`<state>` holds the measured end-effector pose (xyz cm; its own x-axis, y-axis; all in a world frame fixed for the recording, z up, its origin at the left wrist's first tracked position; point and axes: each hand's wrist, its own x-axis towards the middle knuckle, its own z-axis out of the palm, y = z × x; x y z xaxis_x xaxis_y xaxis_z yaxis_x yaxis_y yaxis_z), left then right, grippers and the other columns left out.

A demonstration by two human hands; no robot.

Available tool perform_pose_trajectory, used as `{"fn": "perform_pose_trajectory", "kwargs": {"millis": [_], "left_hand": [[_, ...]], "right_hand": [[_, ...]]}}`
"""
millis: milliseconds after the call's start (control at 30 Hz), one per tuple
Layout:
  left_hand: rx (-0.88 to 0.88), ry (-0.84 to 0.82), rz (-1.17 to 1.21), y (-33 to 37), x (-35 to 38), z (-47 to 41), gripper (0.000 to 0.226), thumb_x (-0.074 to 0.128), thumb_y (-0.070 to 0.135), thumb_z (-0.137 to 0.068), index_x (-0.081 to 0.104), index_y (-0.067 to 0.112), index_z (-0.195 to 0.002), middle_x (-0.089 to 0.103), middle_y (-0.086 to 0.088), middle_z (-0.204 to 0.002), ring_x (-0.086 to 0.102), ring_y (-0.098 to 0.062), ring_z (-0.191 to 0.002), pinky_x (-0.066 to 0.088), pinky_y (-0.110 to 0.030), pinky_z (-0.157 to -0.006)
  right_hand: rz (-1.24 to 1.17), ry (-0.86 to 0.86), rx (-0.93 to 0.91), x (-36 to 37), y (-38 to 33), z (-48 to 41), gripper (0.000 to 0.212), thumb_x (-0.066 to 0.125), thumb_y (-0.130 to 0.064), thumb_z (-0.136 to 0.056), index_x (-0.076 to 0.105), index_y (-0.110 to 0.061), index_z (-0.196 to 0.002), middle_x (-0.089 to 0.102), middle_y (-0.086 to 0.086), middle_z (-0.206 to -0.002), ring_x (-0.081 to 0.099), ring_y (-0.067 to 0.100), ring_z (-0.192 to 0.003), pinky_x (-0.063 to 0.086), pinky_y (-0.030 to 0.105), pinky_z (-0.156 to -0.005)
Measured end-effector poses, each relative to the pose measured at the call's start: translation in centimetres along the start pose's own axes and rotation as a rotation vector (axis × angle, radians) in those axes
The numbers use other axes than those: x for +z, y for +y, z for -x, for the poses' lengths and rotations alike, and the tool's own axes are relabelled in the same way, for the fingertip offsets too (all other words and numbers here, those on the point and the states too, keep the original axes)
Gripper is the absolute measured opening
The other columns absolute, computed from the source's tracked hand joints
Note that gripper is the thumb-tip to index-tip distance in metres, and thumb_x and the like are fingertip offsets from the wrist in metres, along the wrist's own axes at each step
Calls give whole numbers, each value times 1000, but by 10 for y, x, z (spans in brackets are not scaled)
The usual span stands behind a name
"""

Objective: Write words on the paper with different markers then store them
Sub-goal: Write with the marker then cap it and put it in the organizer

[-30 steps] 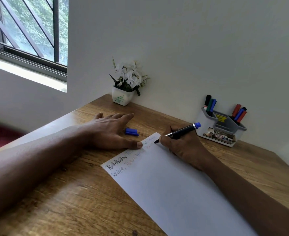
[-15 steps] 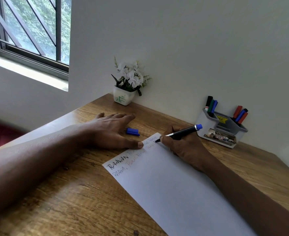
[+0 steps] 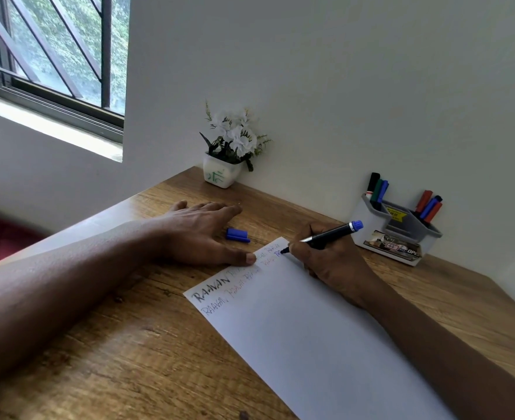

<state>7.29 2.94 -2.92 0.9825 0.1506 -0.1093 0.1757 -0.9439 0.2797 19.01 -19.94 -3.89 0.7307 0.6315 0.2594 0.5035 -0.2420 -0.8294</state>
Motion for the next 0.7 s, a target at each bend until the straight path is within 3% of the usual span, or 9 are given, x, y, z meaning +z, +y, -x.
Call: {"fn": "perform_pose_trajectory", "kwargs": {"millis": [433,633,700], "left_hand": [[7,7,1,2,0,2,115,40,94,-70,1,37,-162,3,6,-171,7,-17,-157,0,-55,-126],[7,13,14,-1,1,1,118,37,94,-64,2,38,-162,5,7,-171,7,-17,-157,2,-57,-126],[5,11,9,0,1,1,116,39,96,-68,2,38,-162,5,7,-171,7,-17,-157,2,-56,-126]], "right_hand": [[23,86,28,2,-3,1,30,75,-11,-85,56,-15,-62,56,1,-49,49,14,-44,41,25,-45],[49,100,50,4,-3,0,29,76,-14,-85,55,-12,-64,56,-1,-50,48,13,-45,40,24,-46],[50,146,39,4,-1,0,25,76,-13,-84,59,-2,-71,56,1,-51,48,12,-44,40,23,-45]]}}
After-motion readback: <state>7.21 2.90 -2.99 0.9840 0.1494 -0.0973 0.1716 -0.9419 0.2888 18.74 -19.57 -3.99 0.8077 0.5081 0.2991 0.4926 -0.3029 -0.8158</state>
